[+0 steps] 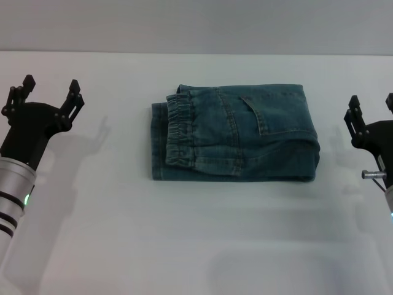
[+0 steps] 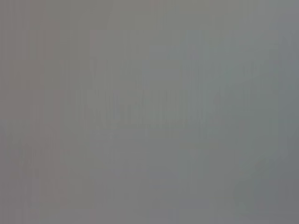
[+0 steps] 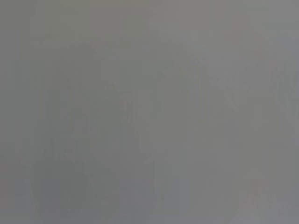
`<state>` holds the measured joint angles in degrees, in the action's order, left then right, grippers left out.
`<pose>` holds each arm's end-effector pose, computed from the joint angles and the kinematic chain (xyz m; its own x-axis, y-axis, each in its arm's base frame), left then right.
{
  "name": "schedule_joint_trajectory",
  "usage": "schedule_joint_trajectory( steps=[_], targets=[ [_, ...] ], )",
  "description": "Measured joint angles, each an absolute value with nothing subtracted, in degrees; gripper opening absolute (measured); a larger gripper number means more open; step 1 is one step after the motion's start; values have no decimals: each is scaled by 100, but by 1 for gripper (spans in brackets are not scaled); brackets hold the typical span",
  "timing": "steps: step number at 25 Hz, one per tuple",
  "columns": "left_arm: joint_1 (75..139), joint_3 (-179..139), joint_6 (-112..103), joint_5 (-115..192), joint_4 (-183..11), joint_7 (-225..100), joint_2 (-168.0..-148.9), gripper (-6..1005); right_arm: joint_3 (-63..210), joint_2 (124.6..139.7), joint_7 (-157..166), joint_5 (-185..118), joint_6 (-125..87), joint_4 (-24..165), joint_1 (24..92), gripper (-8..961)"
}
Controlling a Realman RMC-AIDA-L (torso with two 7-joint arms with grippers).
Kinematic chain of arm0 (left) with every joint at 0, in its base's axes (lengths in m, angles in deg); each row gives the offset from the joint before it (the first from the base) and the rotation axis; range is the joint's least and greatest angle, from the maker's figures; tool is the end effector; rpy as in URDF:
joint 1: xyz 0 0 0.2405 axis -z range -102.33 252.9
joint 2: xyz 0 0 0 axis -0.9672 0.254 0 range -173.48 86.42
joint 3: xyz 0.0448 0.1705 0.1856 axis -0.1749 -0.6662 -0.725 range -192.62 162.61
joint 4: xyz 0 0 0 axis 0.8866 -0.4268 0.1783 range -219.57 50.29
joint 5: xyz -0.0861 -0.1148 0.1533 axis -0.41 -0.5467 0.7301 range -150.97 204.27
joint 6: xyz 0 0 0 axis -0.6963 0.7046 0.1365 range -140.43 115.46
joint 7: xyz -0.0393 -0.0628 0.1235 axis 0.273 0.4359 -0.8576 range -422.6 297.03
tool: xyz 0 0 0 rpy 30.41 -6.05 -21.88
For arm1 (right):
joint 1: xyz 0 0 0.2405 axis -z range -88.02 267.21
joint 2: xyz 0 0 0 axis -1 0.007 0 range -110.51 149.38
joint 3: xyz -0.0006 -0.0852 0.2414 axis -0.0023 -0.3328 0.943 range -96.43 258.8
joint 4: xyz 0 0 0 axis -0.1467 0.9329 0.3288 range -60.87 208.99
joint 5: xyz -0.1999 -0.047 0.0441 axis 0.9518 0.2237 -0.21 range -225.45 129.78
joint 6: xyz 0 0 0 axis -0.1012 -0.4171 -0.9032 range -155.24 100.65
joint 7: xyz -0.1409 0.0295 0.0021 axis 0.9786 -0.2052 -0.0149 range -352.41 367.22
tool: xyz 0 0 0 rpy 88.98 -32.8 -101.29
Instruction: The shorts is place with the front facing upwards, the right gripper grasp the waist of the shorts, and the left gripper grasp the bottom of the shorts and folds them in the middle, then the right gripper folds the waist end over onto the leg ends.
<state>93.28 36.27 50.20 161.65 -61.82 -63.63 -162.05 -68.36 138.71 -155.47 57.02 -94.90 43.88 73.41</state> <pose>-0.3118 0.3170 -0.0291 0.7234 -0.0579 0.6880 0.6747 -0.1524 -0.7222 0.3027 0.2892 -0.0537 0.7356 0.0272 -0.6769 -0.6761 -0.0330 -0.7361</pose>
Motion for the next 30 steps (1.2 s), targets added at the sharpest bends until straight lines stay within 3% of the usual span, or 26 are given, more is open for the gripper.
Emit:
schedule_joint_trajectory(
  steps=[30],
  targets=[
    [9253, 3865, 5240, 16189, -6222, -6306, -16183, 860, -6871, 13899, -15524, 5734, -9571, 4315, 7388, 631]
  ],
)
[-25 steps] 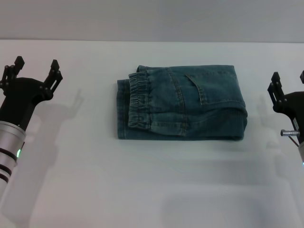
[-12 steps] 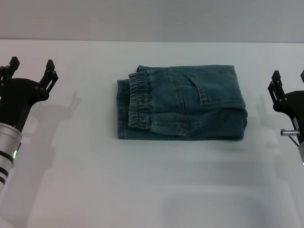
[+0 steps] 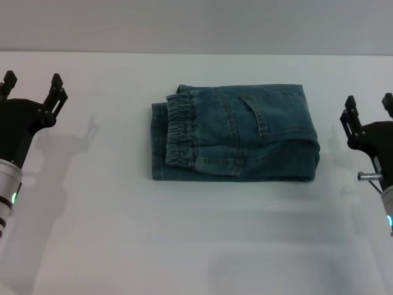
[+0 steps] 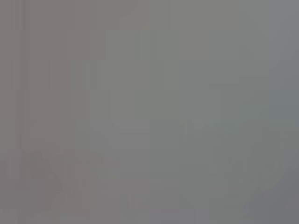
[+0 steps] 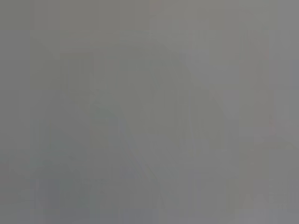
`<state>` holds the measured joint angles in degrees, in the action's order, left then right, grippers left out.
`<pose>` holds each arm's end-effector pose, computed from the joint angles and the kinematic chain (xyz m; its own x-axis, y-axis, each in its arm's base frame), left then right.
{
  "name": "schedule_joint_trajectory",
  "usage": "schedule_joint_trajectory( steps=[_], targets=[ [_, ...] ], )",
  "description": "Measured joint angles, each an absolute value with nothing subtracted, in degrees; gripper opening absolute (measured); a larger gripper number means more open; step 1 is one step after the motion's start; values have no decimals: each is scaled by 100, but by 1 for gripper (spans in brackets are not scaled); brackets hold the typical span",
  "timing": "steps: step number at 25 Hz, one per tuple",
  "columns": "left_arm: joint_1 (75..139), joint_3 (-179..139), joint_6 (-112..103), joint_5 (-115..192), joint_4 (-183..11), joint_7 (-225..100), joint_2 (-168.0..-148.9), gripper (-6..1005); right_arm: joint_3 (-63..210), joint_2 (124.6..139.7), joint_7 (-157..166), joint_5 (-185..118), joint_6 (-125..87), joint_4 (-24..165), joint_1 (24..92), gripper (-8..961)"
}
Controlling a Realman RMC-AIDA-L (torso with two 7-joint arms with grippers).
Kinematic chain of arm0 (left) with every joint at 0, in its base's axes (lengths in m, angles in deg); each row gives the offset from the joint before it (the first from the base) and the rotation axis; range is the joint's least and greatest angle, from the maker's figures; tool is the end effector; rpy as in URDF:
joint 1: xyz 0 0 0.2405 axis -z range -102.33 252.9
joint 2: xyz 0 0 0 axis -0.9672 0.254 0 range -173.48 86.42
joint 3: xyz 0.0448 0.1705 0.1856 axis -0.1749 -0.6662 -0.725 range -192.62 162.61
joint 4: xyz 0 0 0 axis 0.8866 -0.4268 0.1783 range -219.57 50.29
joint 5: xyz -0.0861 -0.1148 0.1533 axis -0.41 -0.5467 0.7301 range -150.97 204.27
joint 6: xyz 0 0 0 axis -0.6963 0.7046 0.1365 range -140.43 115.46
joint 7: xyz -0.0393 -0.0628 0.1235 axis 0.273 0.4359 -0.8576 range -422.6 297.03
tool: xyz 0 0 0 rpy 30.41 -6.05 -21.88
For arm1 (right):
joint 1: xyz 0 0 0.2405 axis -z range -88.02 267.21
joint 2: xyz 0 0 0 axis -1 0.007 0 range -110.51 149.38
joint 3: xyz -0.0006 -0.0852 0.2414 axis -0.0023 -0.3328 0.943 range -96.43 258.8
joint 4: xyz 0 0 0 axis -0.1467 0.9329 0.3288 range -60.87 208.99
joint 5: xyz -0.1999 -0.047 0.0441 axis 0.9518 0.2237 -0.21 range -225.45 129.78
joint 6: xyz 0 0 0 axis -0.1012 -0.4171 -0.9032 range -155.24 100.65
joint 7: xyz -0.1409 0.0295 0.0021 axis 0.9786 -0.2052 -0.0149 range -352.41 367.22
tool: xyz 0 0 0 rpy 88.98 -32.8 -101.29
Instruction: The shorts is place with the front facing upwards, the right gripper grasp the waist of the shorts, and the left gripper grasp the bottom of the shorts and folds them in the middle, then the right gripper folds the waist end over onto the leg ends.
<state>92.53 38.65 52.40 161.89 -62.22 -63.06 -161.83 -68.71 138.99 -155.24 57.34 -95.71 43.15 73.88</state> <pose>-0.3178 0.3150 -0.0164 0.7134 -0.0918 0.6947 0.6867 -0.1056 -0.7192 0.2984 0.2862 -0.0561 0.7290 0.0384 -0.6834 -0.6823 -0.0386 -0.7300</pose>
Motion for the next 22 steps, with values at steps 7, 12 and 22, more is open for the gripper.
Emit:
schedule_joint_trajectory(
  steps=[7, 12, 22],
  targets=[
    [9263, 3853, 5240, 16186, -6220, -6296, -16190, 860, -7063, 13906, -15526, 5728, -9570, 4244, 7387, 631],
    [9234, 3810, 5240, 16205, -6190, -6295, -16189, 860, -7119, 13913, -15547, 5724, -9525, 4219, 7382, 631],
    [9214, 3808, 5216, 16209, -6229, -6296, -16191, 860, -7188, 13914, -15551, 5718, -9514, 4125, 7377, 631]
  ],
)
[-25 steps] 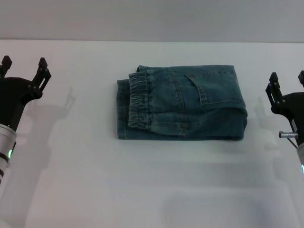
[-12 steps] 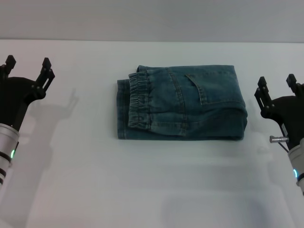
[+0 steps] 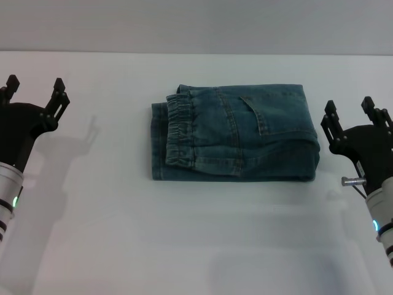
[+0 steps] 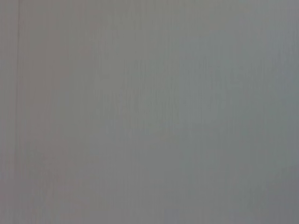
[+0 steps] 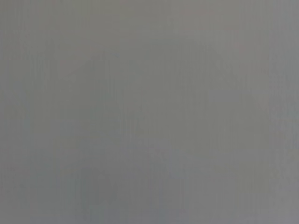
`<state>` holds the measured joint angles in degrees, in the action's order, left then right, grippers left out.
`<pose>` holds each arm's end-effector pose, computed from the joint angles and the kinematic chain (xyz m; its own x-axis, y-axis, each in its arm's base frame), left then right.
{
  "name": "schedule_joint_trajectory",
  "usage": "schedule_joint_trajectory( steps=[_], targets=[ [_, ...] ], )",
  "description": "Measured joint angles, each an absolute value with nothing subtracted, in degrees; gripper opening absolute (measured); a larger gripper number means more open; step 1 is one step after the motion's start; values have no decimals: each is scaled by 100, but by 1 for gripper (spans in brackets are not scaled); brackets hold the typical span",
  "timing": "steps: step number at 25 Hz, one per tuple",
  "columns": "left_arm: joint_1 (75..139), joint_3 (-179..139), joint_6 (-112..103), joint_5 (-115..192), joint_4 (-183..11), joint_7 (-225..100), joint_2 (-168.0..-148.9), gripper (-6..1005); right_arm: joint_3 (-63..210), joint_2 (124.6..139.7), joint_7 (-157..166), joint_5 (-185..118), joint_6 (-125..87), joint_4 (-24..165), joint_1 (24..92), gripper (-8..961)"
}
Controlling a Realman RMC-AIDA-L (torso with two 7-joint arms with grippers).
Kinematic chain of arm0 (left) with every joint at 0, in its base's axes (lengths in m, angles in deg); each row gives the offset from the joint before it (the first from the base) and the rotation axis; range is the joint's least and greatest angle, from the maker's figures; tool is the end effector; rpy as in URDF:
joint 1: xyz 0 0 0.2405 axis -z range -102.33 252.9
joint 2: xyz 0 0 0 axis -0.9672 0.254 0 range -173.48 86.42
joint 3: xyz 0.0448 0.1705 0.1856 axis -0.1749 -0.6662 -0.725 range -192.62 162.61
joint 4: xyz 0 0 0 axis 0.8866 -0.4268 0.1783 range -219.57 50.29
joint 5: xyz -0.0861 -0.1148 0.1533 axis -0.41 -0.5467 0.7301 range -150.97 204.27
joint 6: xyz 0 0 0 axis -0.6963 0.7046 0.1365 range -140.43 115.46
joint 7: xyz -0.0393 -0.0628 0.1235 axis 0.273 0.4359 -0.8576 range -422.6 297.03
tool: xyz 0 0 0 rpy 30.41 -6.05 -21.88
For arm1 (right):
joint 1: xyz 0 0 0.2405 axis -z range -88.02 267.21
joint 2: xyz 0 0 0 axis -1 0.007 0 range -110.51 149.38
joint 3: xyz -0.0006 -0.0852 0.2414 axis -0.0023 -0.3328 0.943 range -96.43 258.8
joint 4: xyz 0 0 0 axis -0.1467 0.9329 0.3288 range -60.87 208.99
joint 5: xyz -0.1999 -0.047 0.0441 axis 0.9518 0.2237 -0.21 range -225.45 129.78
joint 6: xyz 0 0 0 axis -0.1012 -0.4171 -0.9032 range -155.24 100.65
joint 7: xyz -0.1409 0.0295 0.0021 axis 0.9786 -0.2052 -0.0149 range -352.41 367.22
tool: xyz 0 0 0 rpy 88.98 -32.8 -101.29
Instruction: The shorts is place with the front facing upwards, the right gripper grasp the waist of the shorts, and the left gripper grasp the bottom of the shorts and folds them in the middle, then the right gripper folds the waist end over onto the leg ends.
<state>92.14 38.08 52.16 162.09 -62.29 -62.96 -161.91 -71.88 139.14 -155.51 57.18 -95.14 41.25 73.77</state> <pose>-0.3192 0.3120 -0.0195 0.7155 -0.0793 0.6941 0.6853 -0.1132 -0.7194 0.2859 0.2815 -0.0699 0.7108 0.0259 -0.7029 -0.6975 -0.1031 -0.7091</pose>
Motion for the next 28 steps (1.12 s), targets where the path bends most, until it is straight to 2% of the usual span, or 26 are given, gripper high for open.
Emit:
schedule_joint_trajectory(
  steps=[28],
  targets=[
    [9176, 3808, 5370, 16209, -6258, -6316, -16165, 859, -7329, 13914, -15564, 5701, -9555, 3960, 7386, 630]
  ],
)
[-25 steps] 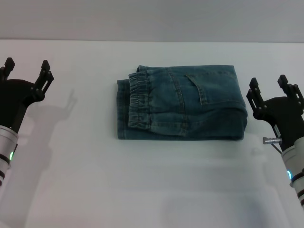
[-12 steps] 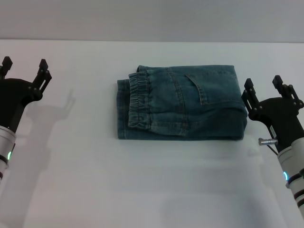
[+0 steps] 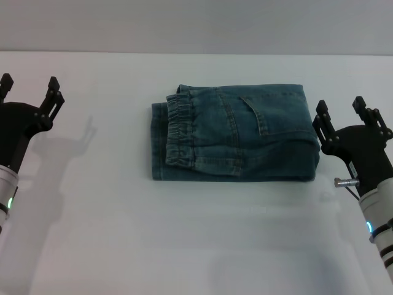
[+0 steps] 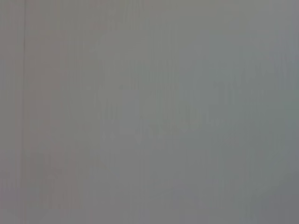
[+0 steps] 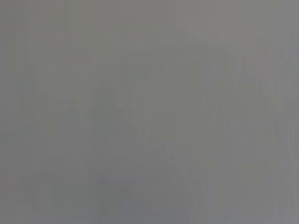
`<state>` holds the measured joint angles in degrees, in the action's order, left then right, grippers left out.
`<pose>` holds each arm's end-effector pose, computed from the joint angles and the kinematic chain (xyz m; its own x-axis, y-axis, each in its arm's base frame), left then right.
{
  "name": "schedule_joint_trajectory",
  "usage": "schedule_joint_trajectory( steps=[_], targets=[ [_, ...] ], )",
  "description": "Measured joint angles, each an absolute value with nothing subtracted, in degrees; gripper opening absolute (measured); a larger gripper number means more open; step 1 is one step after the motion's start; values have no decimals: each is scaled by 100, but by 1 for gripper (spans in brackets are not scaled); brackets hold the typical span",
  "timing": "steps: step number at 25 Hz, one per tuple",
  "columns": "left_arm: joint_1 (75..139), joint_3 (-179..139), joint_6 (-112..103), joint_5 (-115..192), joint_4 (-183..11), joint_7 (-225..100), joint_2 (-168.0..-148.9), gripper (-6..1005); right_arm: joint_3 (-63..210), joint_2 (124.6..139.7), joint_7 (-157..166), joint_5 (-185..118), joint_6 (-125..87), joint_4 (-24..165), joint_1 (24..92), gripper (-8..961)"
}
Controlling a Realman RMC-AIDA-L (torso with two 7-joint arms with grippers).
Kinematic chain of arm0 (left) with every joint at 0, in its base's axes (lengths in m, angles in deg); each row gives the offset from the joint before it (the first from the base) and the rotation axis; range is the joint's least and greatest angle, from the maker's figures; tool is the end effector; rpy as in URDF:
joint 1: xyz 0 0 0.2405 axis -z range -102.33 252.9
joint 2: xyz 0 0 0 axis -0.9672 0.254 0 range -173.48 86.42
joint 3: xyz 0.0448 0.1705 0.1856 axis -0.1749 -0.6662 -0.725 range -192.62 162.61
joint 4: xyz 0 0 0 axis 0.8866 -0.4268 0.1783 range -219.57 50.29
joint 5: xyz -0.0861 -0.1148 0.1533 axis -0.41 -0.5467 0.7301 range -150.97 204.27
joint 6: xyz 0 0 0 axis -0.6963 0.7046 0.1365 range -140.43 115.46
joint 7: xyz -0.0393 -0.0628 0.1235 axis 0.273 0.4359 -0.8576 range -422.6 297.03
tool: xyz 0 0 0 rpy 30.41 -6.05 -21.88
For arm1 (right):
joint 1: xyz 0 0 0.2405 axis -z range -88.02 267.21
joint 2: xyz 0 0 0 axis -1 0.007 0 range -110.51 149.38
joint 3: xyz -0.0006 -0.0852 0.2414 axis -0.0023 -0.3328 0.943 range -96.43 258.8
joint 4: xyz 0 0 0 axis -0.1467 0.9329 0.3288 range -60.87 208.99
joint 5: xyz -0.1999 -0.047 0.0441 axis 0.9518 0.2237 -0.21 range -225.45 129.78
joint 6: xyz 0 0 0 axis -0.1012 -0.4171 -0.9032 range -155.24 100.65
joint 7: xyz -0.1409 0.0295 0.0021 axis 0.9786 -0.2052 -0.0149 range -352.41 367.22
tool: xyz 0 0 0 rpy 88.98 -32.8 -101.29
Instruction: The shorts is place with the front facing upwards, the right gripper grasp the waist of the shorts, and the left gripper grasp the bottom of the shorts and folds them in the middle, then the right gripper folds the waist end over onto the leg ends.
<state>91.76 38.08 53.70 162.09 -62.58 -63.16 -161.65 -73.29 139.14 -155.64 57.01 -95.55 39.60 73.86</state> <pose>-0.3210 0.3093 -0.0149 0.7204 -0.0992 0.6864 0.6783 -0.1056 -0.7272 0.2772 0.2787 -0.0749 0.6924 0.0313 -0.7208 -0.7124 -0.1288 -0.6899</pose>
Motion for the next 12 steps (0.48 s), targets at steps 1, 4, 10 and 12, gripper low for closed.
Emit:
schedule_joint_trajectory(
  steps=[1, 4, 10, 12],
  targets=[
    [9169, 3808, 5370, 16209, -6258, -6308, -16165, 859, -7331, 13914, -15563, 5701, -9554, 3961, 7386, 630],
    [9156, 3808, 5370, 16209, -6258, -6301, -16170, 859, -7345, 13914, -15563, 5701, -9547, 3966, 7390, 630],
    [9126, 3808, 5370, 16209, -6258, -6299, -16174, 859, -7377, 13914, -15563, 5701, -9558, 3970, 7396, 630],
    [9126, 3808, 5370, 16209, -6258, -6299, -16174, 859, -7377, 13914, -15563, 5701, -9559, 3970, 7396, 630]
  ],
)
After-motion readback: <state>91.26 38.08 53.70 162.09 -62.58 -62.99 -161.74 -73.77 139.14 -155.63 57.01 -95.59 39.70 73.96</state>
